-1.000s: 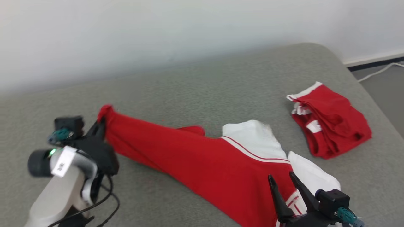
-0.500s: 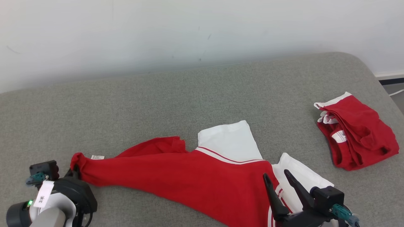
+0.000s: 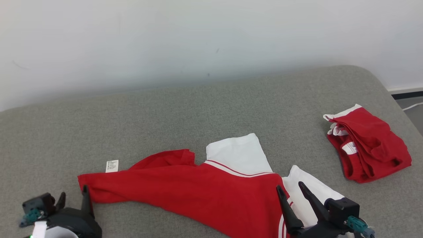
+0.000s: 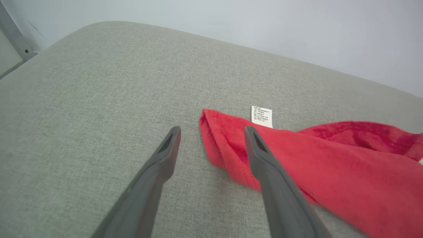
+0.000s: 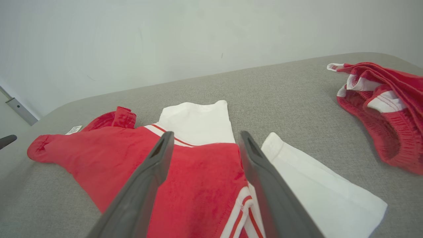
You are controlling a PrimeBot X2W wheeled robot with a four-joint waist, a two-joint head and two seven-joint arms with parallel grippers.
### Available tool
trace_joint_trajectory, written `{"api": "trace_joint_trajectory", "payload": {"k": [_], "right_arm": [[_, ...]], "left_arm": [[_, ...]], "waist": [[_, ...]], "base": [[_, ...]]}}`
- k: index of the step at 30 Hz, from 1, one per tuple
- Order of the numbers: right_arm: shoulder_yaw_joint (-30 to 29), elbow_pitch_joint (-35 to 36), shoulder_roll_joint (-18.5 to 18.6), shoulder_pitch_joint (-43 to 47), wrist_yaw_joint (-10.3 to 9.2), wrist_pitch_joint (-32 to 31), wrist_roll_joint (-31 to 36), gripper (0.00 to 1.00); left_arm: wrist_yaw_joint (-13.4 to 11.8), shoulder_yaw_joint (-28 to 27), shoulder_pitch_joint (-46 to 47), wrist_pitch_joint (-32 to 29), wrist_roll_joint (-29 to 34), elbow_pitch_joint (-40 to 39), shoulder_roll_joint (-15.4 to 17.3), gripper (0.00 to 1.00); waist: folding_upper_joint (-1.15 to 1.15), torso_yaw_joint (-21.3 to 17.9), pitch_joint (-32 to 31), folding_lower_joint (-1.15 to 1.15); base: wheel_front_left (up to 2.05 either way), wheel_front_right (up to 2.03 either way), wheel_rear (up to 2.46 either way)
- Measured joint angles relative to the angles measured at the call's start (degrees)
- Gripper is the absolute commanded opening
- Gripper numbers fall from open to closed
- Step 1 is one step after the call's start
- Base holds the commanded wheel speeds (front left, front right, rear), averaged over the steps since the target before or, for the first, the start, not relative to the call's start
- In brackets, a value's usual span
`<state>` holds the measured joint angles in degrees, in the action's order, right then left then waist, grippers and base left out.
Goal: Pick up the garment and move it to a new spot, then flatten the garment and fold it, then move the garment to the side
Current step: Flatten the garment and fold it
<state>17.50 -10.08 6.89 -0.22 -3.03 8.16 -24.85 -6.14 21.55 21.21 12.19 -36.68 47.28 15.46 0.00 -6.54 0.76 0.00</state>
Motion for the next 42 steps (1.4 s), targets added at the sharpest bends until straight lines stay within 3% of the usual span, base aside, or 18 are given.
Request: {"api": "trace_joint_trajectory", "payload": {"k": [14,25,32,42], "right_arm": [[-3.8,0.6,0.6,2.2,-1.59,2.7,0.2,1.0],[-10.2,1.6,-0.3,4.7,-2.59,4.0,-4.0,1.0],[-11.0,2.3,-0.2,5.5,-2.6,3.9,-5.4,1.0],[-9.5,2.3,-0.2,5.5,-2.59,2.4,-5.4,1.0]], "left_arm": [[0.2,0.1,-13.2,2.2,1.5,-20.1,-3.3,1.0],[1.1,-2.2,-21.0,2.2,3.7,-38.3,-0.6,1.0],[2.1,-1.4,-26.9,2.2,4.4,-42.8,3.1,1.0],[1.5,-1.0,-28.2,-0.3,4.4,-45.3,3.4,1.0]], "waist": [[0.0,3.5,-3.2,0.0],[0.0,7.9,-6.2,0.0],[-0.01,9.6,-7.8,0.0],[0.0,9.1,-7.5,0.01]], "base": [[0.0,0.0,0.0],[0.0,0.0,0.0],[0.0,0.0,0.0],[0.0,0.0,0.0]]}}
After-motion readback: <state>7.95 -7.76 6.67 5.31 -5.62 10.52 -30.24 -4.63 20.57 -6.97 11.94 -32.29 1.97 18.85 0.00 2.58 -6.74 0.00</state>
